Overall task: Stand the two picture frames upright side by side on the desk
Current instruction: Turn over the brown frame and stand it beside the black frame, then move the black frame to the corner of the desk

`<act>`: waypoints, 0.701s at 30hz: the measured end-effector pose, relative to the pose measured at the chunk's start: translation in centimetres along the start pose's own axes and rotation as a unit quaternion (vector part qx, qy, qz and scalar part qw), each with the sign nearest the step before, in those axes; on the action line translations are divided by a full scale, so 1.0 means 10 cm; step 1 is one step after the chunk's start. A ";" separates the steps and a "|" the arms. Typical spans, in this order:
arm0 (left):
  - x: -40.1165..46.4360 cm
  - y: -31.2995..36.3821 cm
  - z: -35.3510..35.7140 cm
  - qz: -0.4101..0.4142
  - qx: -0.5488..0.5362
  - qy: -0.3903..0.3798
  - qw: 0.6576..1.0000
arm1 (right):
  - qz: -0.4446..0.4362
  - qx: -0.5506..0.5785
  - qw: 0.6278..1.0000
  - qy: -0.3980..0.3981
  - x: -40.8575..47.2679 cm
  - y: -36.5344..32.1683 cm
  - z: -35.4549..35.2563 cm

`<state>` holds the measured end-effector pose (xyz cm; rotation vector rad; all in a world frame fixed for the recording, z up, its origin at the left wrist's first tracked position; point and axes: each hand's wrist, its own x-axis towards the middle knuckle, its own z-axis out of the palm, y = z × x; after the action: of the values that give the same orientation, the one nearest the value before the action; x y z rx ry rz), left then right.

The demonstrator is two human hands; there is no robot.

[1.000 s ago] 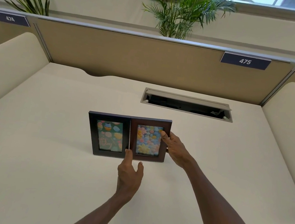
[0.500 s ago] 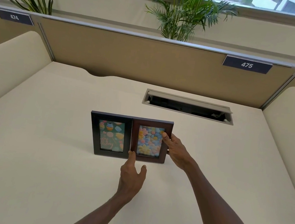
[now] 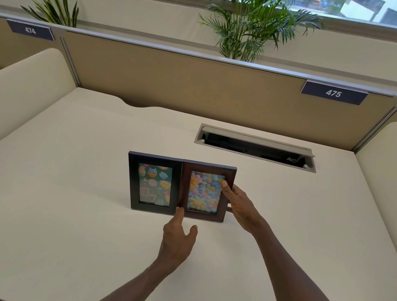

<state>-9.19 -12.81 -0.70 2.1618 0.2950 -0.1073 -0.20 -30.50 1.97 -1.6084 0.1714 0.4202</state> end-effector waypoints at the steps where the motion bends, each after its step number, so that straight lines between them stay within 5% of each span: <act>1: 0.00 0.00 -0.02 -0.001 0.001 0.003 1.000 | -0.004 -0.007 1.000 -0.001 -0.02 0.00 -0.01; 21: 0.01 0.27 -0.53 0.127 -0.013 0.124 0.984 | -0.115 -0.127 0.948 0.270 -0.46 -0.10 -0.03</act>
<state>-8.63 -9.96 4.52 2.1694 0.1587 0.3112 -4.07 -31.35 4.60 -1.9464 0.3496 -0.1968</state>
